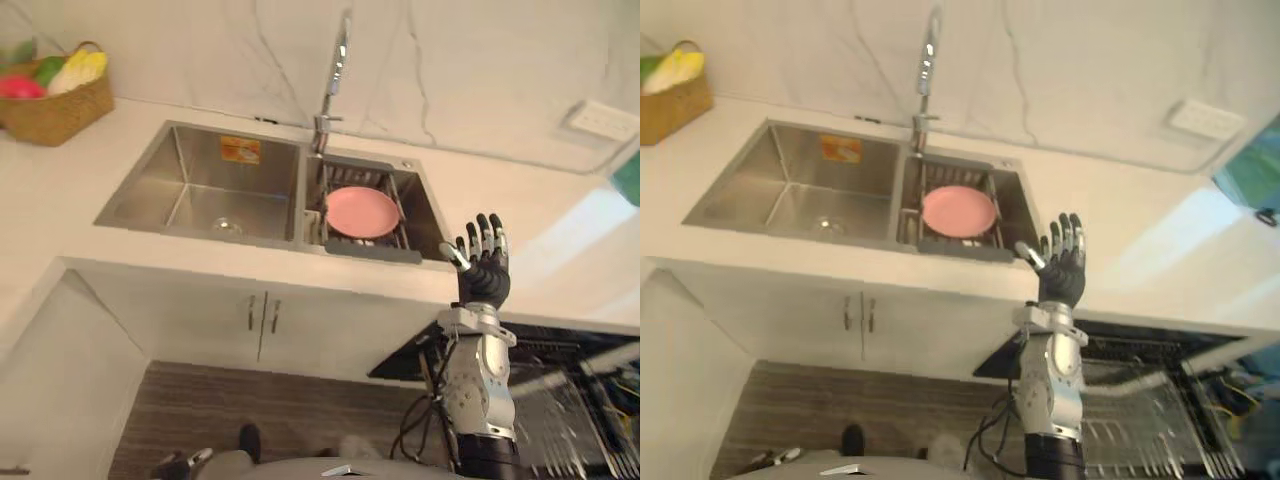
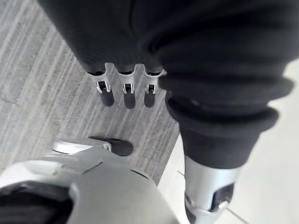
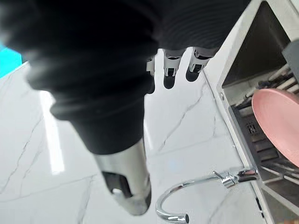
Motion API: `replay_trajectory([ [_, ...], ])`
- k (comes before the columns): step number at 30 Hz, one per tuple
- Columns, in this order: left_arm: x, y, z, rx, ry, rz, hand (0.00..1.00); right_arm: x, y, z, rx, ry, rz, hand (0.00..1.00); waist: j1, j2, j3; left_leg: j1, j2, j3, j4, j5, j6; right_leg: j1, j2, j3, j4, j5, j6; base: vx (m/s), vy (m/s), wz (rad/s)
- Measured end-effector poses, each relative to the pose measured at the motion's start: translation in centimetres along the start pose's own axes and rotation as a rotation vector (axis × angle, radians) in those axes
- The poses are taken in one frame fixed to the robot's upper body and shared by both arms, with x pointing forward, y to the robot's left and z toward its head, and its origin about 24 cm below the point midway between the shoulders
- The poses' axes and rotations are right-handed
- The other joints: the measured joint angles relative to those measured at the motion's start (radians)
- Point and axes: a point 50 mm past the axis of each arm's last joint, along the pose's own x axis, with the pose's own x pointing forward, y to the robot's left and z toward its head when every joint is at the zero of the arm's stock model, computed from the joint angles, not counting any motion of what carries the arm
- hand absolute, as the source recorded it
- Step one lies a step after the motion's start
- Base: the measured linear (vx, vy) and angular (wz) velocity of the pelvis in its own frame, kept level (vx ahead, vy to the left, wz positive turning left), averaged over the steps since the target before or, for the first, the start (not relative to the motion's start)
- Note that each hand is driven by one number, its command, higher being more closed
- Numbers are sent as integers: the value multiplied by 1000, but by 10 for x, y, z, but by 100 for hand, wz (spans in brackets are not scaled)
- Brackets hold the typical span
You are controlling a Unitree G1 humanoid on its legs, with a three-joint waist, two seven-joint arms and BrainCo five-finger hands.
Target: Walk over to the sink, pick up the cup, carry it to the dishwasher, place the cup inside the dishwasher, then close the dishwasher door
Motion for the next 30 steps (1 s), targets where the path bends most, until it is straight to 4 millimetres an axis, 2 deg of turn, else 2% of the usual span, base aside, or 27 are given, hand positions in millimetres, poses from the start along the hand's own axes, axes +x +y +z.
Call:
replay_trajectory([
  [1,0,0,-2,3,4,2,0,-2,0,-2,0,9,-1,0,3,2,-6,3,-9,3,0,-6,2,3,0,0,-35,16,-2,-23,42,14],
  [3,-1,-6,-9,5,18,-10,0,-7,-2,-5,-2,28,-9,0,4,32,-28,6,2,29,0,-22,0,37,16,-3,-127,44,0,73,51,-4],
  [4,-2,-11,-15,-2,24,-20,0,-7,-1,-6,7,27,-11,0,7,63,-32,8,15,54,0,-32,-7,59,35,4,-187,65,-11,102,59,-25],
  [5,-3,-14,-18,-18,29,-24,0,-7,0,-6,12,26,-15,0,6,77,-32,12,22,65,0,-38,-11,74,44,8,-221,81,-9,117,42,-30],
  [7,-4,-15,-23,-25,39,-26,0,-9,-3,-6,7,29,-27,0,5,92,-40,20,28,80,0,-45,-20,93,52,12,-246,90,-2,137,-1,-16],
  [15,-4,-15,-21,39,35,-25,0,-11,-12,0,-1,-24,-131,0,1,90,-44,55,37,99,1,-66,-43,134,67,25,-286,88,-2,106,-16,-6],
  [19,-4,-15,-21,57,38,-25,0,-10,-21,7,-62,-60,-163,0,-3,91,-46,71,45,133,0,-77,-50,145,77,52,-296,89,-4,8,-10,-22],
  [21,-4,-15,-22,65,42,-26,0,-10,-25,10,-92,-71,-173,0,-5,95,-48,72,48,142,0,-85,-55,145,82,65,-300,91,-7,-21,-12,-19],
  [22,-1,-21,-18,170,54,-59,0,-12,-40,17,-204,-73,-216,0,-23,117,-57,87,67,191,6,-106,-64,176,106,96,-371,123,-14,-7,-3,-4],
  [30,-2,-20,-21,133,67,-56,0,-9,-35,16,-162,-71,-195,0,-6,118,-57,83,68,171,7,-96,-56,179,104,81,-370,122,-13,2,-6,6],
])
